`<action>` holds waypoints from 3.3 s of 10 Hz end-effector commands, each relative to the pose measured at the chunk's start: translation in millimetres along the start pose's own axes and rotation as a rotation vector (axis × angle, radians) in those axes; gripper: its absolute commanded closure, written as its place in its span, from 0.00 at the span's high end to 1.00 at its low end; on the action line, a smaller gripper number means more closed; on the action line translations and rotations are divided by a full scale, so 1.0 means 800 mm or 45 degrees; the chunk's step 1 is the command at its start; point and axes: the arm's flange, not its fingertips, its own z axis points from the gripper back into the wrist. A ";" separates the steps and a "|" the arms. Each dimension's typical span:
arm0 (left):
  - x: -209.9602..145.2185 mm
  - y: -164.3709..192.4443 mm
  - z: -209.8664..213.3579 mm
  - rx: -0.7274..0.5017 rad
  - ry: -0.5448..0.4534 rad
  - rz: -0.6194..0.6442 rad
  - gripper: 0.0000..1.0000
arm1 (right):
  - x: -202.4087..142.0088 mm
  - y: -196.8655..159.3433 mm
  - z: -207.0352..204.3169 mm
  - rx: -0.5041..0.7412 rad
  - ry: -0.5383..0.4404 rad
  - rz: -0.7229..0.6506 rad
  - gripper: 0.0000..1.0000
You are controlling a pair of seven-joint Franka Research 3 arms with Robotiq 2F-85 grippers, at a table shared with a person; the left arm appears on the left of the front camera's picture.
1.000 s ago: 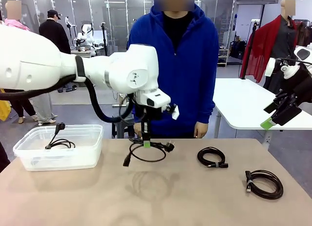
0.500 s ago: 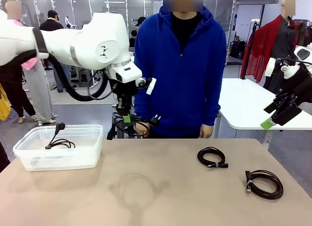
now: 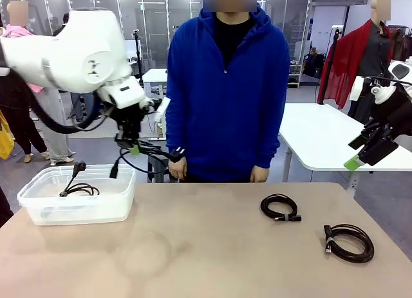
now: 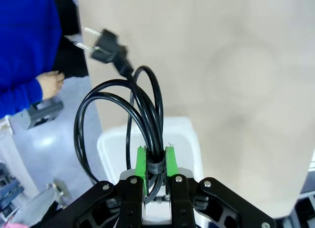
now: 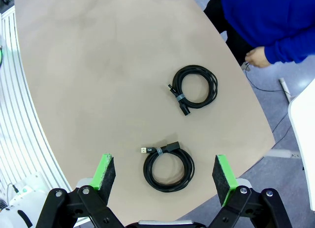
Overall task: Organize and store the cables.
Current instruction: Place the Power Cable into the Organizing box.
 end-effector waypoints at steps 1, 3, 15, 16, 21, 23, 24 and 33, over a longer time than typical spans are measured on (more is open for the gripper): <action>-0.054 -0.033 0.017 0.145 -0.053 0.015 0.18 | -0.001 0.000 0.000 -0.001 0.003 0.000 1.00; -0.112 -0.047 0.020 0.203 -0.033 0.145 0.18 | -0.001 0.000 0.000 -0.001 0.003 0.000 1.00; -0.268 -0.058 -0.079 0.332 0.047 0.654 0.18 | -0.001 0.000 0.000 -0.001 0.003 0.000 1.00; -0.271 -0.060 -0.095 0.294 0.042 0.680 0.18 | -0.001 0.000 0.000 -0.001 0.003 0.000 1.00; -0.260 -0.084 -0.167 0.084 -0.024 0.663 0.18 | -0.001 0.000 0.000 -0.001 0.003 0.000 1.00; -0.263 -0.094 -0.188 0.017 -0.027 0.656 0.18 | -0.001 0.000 0.000 -0.001 0.003 0.000 1.00; -0.264 -0.097 -0.192 -0.007 -0.018 0.649 0.18 | -0.001 0.000 0.000 -0.001 0.003 0.000 1.00; -0.281 -0.094 -0.158 0.081 0.014 0.745 0.90 | -0.001 0.000 0.000 -0.001 0.003 0.000 1.00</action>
